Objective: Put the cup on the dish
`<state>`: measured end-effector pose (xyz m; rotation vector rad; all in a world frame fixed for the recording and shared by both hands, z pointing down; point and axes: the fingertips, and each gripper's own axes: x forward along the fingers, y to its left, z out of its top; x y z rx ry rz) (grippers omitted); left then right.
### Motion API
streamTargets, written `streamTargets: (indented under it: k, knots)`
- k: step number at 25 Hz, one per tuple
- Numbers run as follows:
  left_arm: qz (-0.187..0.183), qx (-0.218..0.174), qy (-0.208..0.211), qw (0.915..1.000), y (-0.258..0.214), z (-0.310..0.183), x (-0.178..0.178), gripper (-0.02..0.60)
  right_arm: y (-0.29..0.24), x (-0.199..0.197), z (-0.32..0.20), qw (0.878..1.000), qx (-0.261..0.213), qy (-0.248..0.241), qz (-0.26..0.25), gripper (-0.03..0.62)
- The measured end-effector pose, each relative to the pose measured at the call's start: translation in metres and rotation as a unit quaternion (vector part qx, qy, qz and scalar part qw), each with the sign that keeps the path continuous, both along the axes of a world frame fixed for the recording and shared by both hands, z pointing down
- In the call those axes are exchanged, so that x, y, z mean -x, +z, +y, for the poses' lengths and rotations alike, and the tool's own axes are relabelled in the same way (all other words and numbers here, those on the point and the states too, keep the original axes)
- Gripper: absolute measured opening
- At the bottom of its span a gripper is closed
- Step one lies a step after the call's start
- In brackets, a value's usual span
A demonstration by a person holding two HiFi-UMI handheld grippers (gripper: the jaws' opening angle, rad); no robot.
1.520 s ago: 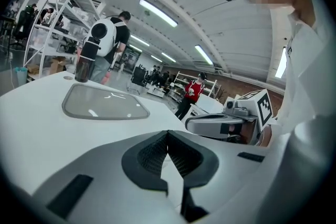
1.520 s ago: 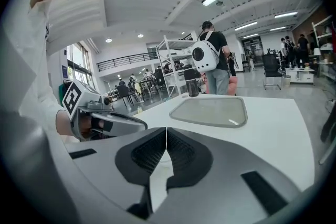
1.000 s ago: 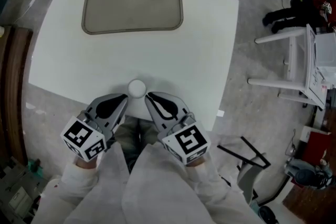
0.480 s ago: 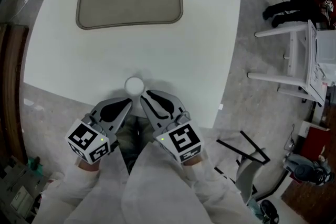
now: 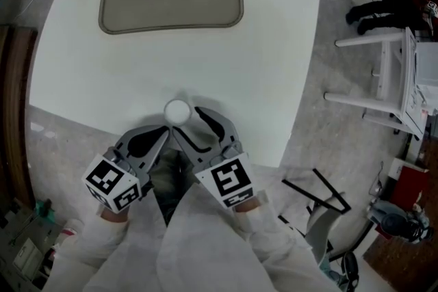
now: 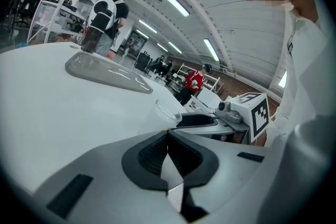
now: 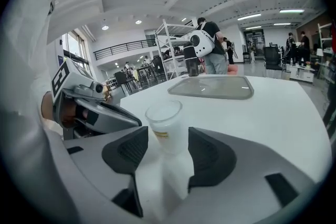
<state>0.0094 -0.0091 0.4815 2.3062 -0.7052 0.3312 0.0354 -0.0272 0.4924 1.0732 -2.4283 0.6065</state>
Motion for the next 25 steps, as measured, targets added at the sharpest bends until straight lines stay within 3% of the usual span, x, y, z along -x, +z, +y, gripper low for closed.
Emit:
streamTargets:
  k: [25]
  knots:
    - [-0.005,0.010,-0.040,0.9991,0.003,-0.013,0.019,0.008,0.010,0.021,-0.023,0.999,-0.029,-0.024,0.026,0.253]
